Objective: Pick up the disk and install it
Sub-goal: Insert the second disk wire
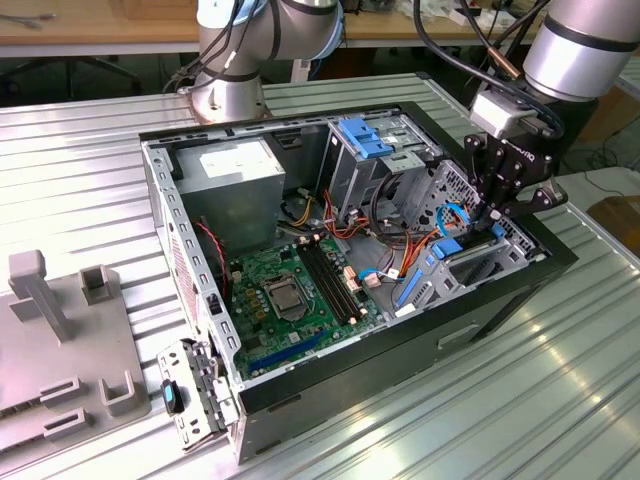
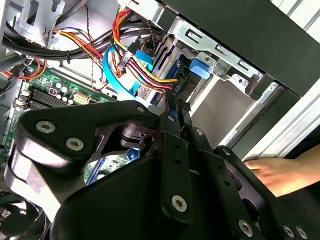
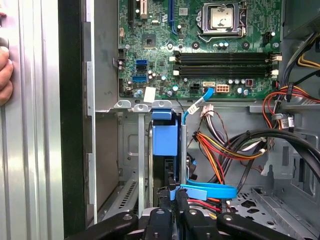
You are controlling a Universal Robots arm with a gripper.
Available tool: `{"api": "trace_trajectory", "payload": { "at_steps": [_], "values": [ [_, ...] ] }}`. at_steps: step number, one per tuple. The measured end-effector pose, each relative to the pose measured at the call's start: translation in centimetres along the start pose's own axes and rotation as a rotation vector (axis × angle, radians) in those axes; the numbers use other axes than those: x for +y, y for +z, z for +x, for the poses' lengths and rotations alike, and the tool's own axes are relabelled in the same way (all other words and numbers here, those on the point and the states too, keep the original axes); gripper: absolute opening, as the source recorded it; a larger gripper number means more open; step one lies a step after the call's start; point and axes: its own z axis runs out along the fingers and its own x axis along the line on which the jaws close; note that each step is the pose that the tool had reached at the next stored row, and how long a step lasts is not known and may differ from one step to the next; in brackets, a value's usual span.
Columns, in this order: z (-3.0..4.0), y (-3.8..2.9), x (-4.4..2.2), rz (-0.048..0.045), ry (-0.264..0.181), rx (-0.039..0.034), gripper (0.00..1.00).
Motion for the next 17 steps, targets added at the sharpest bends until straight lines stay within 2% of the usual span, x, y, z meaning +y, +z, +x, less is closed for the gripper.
{"api": "trace_trajectory", "payload": {
  "at_steps": [5, 10, 17],
  "values": [
    [0.00, 0.00, 0.00, 0.0000, 0.000, 0.0007, 0.16],
    [-0.03, 0.45, 0.03, 0.0007, 0.000, 0.0011, 0.16],
    [-0.03, 0.47, 0.03, 0.0007, 0.000, 0.0003, 0.16]
  ]
}}
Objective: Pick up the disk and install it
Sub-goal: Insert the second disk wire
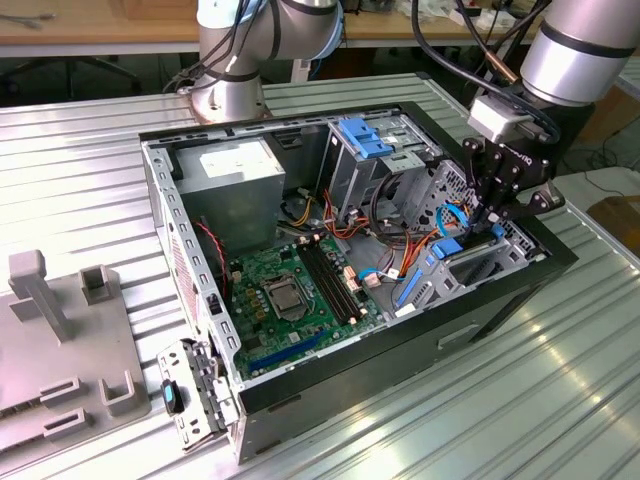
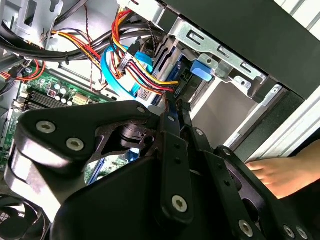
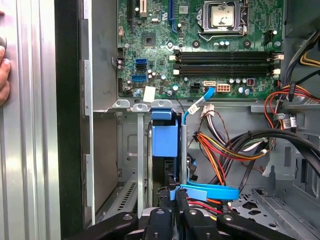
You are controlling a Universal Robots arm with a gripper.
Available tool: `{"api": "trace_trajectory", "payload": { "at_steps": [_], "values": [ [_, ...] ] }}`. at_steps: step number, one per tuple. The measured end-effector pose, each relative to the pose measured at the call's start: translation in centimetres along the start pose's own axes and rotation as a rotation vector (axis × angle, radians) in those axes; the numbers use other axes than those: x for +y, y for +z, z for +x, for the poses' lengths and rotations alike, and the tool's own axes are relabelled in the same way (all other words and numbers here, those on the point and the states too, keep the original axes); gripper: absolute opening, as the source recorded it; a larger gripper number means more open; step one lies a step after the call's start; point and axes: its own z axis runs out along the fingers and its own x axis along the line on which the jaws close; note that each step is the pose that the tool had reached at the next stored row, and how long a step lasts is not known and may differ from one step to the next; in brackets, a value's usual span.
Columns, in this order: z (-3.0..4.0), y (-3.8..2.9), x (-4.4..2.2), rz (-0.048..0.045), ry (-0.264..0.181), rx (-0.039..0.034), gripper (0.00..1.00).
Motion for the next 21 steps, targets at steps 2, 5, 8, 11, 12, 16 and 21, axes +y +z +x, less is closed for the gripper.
{"api": "trace_trajectory", "payload": {
  "at_steps": [2, 5, 8, 11, 12, 16, 21],
  "values": [
    [0.00, 0.00, 0.00, 0.0000, 0.000, -0.0003, 0.16],
    [0.03, 0.01, 0.01, 0.0001, 0.001, -0.0110, 0.16],
    [0.22, 0.02, 0.00, 0.0001, 0.002, -0.0278, 0.16],
    [0.75, 0.05, 0.01, 0.0001, 0.003, -0.0462, 0.16],
    [0.75, 0.01, 0.00, 0.0001, 0.003, -0.0493, 0.16],
    [0.95, 0.02, 0.00, 0.0003, 0.005, -0.0780, 0.16],
    [1.83, 0.09, 0.01, 0.0004, 0.008, -0.1171, 0.16]
  ]
}}
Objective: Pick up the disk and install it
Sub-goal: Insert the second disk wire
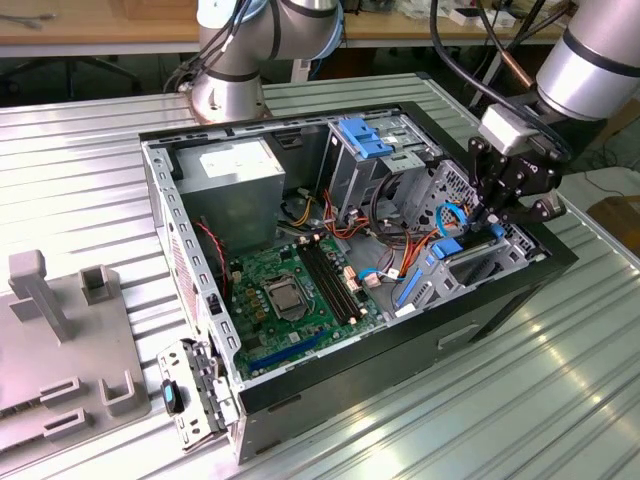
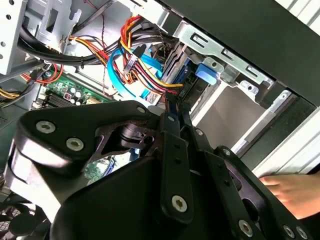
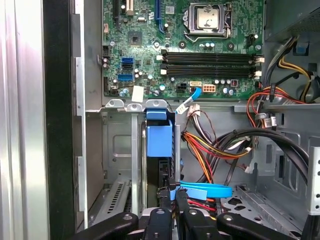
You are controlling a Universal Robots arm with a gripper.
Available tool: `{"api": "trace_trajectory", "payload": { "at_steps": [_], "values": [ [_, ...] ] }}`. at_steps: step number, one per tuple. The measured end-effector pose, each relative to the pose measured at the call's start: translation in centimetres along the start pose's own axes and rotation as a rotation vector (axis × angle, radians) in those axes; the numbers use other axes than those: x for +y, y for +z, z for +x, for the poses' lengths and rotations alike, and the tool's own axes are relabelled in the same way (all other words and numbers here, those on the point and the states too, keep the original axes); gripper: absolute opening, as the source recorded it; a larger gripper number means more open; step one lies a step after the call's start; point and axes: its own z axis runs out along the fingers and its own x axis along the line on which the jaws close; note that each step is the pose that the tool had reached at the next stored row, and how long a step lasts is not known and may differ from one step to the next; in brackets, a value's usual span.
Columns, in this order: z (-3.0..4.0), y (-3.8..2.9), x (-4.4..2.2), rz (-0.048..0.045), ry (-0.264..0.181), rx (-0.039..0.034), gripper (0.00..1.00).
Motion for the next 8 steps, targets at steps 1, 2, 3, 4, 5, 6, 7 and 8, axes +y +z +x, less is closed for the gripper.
{"api": "trace_trajectory", "payload": {
  "at_steps": [1, 2, 3, 4, 5, 6, 7, 8],
  "values": [
    [0.10, -0.01, 0.00, 0.0000, 0.000, -0.0034, 0.16],
    [0.27, -0.01, 0.00, 0.0000, 0.001, -0.0083, 0.16],
    [0.45, -0.02, 0.00, 0.0000, 0.001, -0.0117, 0.16],
    [0.54, -0.02, 0.00, 0.0000, 0.001, -0.0131, 0.16],
    [0.61, 0.01, 0.00, 0.0000, 0.001, -0.0168, 0.16],
    [0.61, 0.10, -0.04, -0.0010, -0.022, -0.0185, 0.16],
    [0.61, 0.11, -0.13, -0.0010, -0.023, -0.0184, 0.16],
    [0.61, 0.22, -0.12, -0.0011, -0.023, -0.0185, 0.16]
  ]
}}
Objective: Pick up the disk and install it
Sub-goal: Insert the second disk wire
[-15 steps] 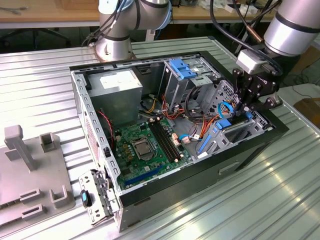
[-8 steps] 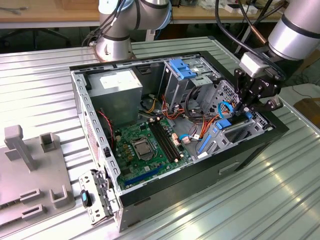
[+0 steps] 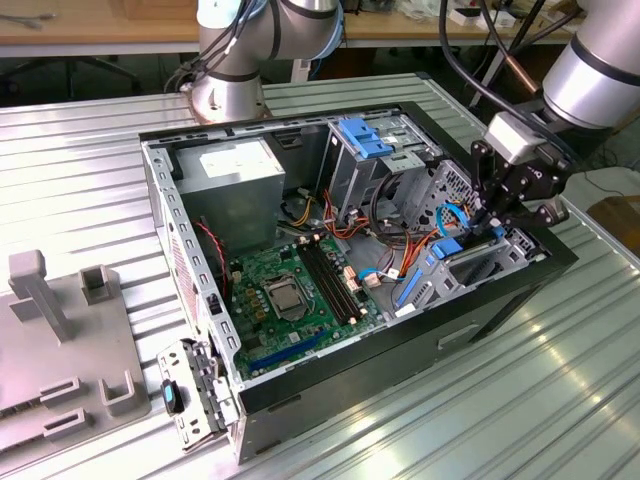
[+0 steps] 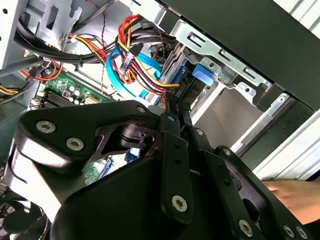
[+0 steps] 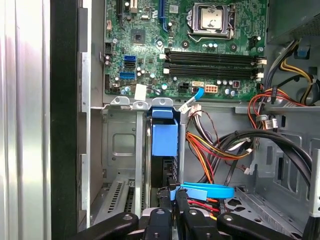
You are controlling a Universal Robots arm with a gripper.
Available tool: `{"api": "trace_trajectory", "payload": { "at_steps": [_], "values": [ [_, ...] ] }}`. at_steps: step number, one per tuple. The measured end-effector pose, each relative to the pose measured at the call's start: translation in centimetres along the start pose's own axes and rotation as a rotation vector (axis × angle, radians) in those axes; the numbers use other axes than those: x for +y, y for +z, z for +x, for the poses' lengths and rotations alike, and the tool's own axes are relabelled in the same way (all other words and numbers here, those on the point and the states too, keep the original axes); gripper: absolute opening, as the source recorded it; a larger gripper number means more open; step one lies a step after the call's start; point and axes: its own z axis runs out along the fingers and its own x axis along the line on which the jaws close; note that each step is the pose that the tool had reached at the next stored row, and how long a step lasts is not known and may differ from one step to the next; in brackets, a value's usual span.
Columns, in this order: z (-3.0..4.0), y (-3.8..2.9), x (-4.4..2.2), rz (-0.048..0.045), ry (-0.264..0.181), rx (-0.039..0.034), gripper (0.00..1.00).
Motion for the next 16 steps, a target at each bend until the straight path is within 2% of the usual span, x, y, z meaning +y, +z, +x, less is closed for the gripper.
{"api": "trace_trajectory", "payload": {
  "at_steps": [16],
  "values": [
    [0.03, 0.32, 0.02, -0.0001, -0.001, -0.0002, 0.16]
  ]
}}
